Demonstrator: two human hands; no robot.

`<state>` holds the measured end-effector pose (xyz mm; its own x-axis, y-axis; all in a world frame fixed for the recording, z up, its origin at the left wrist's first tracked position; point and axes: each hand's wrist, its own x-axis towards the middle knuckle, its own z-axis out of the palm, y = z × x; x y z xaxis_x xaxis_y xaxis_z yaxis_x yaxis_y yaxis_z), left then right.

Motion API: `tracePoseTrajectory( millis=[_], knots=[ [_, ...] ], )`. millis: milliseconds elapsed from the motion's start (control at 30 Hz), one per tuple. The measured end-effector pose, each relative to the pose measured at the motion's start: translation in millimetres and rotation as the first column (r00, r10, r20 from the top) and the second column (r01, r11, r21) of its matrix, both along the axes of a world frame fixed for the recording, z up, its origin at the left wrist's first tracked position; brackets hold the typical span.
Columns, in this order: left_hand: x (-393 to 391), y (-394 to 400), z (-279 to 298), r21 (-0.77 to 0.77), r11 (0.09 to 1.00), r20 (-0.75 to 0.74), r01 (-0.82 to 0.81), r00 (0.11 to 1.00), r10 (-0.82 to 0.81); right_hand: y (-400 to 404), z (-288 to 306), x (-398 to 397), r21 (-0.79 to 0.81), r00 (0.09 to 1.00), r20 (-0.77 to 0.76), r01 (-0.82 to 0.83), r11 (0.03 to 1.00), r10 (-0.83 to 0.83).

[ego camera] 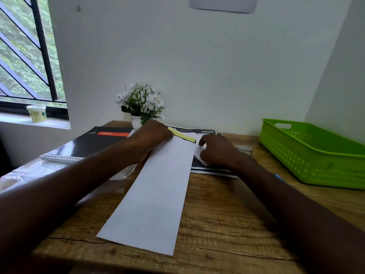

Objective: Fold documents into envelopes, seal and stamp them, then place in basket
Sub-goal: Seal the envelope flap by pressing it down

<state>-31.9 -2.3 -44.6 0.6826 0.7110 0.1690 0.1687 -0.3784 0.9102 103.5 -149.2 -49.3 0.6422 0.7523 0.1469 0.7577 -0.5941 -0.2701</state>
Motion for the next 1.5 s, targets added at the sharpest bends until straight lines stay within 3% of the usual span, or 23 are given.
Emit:
tracePoseTrajectory(
  millis=[233, 567, 700, 800, 900, 1133, 1333, 1500],
  knots=[
    [3.4, -0.2, 1.0, -0.005, 1.000, 0.024, -0.004, 1.000, 0.004, 2.3, -7.1, 1.4, -0.024, 0.998, 0.002, 0.068, 0.997, -0.068],
    [4.1, 0.9, -4.3, -0.011, 0.999, 0.036, 0.034, 0.999, -0.033, 5.2, -9.1, 7.3, 0.080, 0.997, -0.047, 0.065, 0.995, -0.061],
    [3.4, 2.6, -4.7, 0.014, 1.000, 0.048, 0.019, 0.999, -0.019, 0.8, -10.9, 2.3, 0.122, 0.997, 0.054, 0.055, 0.991, -0.062],
    [2.8, 4.0, -2.3, 0.062, 0.998, 0.080, -0.006, 0.997, 0.001, -1.0, -7.8, 0.2, 0.111, 0.997, 0.072, 0.032, 0.993, -0.040],
    [1.3, 2.9, -0.5, 0.012, 1.000, 0.130, 0.009, 0.991, -0.010, -1.9, -4.3, 1.2, 0.105, 0.999, 0.026, 0.025, 0.994, -0.028],
    [1.3, 5.1, -3.2, 0.009, 0.999, 0.091, 0.049, 0.995, -0.049, 0.1, 1.9, -2.0, 0.015, 0.997, -0.004, 0.075, 0.997, -0.075],
    [2.3, 6.8, -8.5, -0.015, 0.999, 0.052, 0.046, 0.998, -0.045, -4.7, 3.4, -0.1, 0.083, 0.996, -0.040, 0.088, 0.993, -0.085],
    [1.9, 4.3, -7.2, -0.008, 0.999, 0.068, 0.044, 0.997, -0.043, -6.6, 6.3, 2.5, 0.288, 0.984, -0.156, 0.131, 0.949, -0.089]
  ],
)
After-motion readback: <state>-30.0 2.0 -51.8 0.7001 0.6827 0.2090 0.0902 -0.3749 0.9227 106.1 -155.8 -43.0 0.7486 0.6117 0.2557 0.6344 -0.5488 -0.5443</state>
